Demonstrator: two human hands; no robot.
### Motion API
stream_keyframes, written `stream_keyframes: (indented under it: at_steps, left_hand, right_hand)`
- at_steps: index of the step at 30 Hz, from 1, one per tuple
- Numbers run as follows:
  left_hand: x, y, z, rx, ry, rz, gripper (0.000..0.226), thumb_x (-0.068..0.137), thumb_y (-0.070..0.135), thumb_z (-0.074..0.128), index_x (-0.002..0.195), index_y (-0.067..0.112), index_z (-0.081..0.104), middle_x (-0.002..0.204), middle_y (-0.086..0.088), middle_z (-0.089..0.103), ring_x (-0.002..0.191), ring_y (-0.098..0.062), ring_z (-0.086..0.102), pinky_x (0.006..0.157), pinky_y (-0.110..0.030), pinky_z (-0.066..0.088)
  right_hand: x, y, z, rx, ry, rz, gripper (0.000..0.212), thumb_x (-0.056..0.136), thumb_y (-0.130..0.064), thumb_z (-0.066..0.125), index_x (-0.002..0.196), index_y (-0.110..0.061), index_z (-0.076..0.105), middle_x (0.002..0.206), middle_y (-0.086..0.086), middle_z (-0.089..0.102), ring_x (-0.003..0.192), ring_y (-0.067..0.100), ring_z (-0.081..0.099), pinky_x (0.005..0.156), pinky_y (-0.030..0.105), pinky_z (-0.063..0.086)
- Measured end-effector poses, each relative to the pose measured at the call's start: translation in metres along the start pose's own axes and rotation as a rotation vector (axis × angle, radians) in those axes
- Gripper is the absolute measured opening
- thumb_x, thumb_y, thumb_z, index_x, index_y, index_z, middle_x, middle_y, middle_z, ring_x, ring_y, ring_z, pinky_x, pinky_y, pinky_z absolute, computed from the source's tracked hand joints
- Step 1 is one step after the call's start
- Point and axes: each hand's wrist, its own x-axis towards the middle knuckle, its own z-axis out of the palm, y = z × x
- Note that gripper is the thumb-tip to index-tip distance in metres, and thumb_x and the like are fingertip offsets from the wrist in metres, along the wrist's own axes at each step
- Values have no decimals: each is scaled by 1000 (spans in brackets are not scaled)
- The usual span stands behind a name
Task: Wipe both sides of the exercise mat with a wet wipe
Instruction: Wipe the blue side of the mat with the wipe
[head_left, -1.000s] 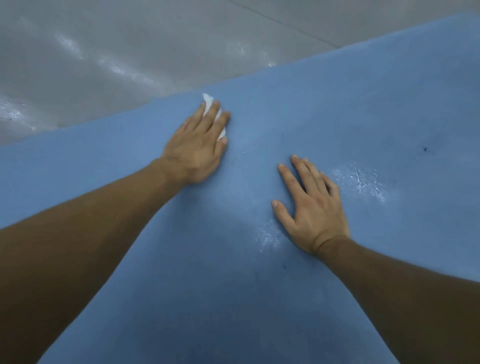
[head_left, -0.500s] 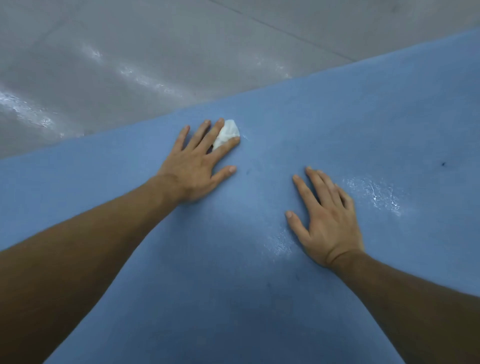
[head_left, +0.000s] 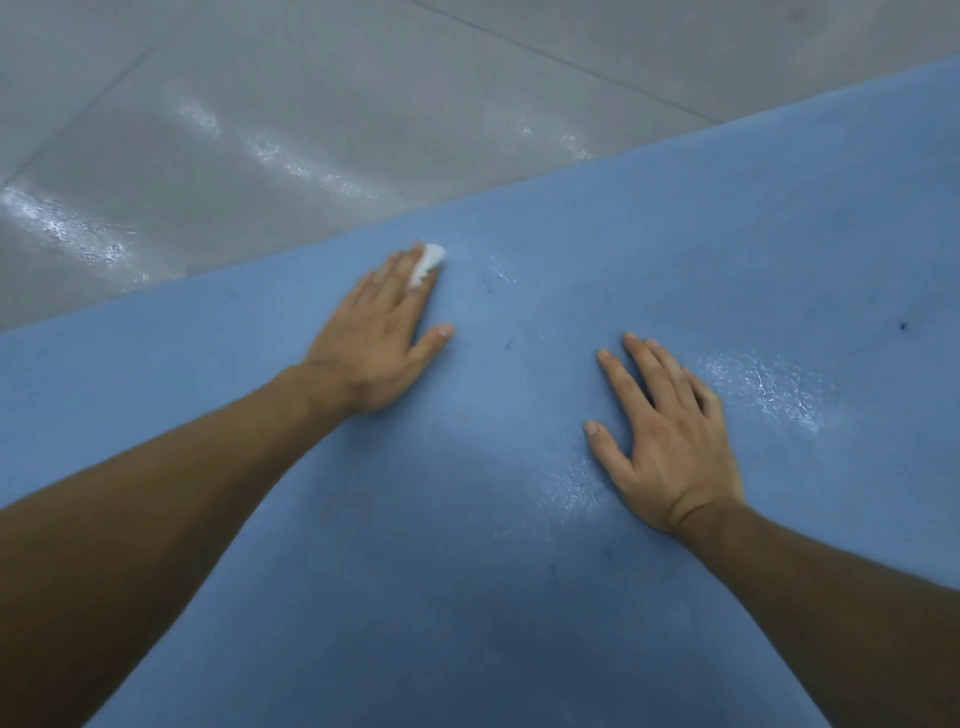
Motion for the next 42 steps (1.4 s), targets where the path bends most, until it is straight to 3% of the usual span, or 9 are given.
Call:
stream_keyframes:
  at_steps: [4,6,11,18,20,29,33,37,42]
  left_hand:
    - [-12,71,29,103,-63,359,79,101,66,16,166,22,3,174,3,-4,159,-14,-5,129,-38,-2]
    - [-17,88,40,166,-64,429,77,103,64,18,166,21,7,174,5,-3,159,-14,-5,129,-40,-2]
    - [8,54,25,154,-45,204,75,97,65,2,164,34,-12,172,14,-10,158,-11,-11,127,-47,-9]
    - [41,-26,-15,0,31,-303,69,106,60,19,166,29,3,174,2,0,159,-17,-3,128,-46,1]
    - [40,-36,-17,-16,45,-342,70,106,60,20,166,27,5,174,1,-1,160,-19,-3,129,-44,2]
    - [-20,49,29,139,-24,315,77,104,63,19,166,19,10,174,2,-1,160,-18,-1,129,-41,3]
    - [-48,53,35,184,-61,438,75,106,63,21,165,16,21,174,6,0,160,-14,-2,129,-40,2]
    - [-42,12,21,95,-22,196,73,101,66,13,165,33,-6,172,15,-6,159,-9,-7,128,-39,-5]
    - [-28,-67,-8,-23,84,-304,79,95,67,12,166,32,2,174,7,1,159,-11,-3,127,-42,-1]
  right_hand:
    - [1,0,1,1,15,-2,71,97,-57,38,159,-24,40,170,1,28,157,20,24,123,46,25]
    - [1,-1,1,5,19,-2,71,96,-57,38,159,-24,40,170,2,29,157,21,25,123,47,25]
    - [1,-1,0,11,16,-5,70,96,-56,39,158,-24,41,169,2,30,157,20,25,122,46,24]
    - [1,0,-2,-2,-6,-4,70,98,-57,37,160,-25,38,170,0,27,158,19,22,124,45,23]
    - [1,-1,-3,3,-6,-5,70,98,-57,38,160,-24,38,170,1,28,158,19,22,123,45,23]
    - [2,-1,-2,5,10,-6,70,97,-56,39,158,-23,41,169,2,30,157,20,24,122,45,25]
    - [2,0,-1,0,-3,1,71,97,-57,38,159,-25,39,170,0,28,157,20,23,122,44,23]
    - [1,0,-2,0,-19,4,71,97,-58,36,160,-25,38,170,0,27,158,19,21,123,44,22]
    - [1,0,-2,-1,-17,4,70,97,-57,37,160,-25,38,170,0,27,158,19,22,123,45,23]
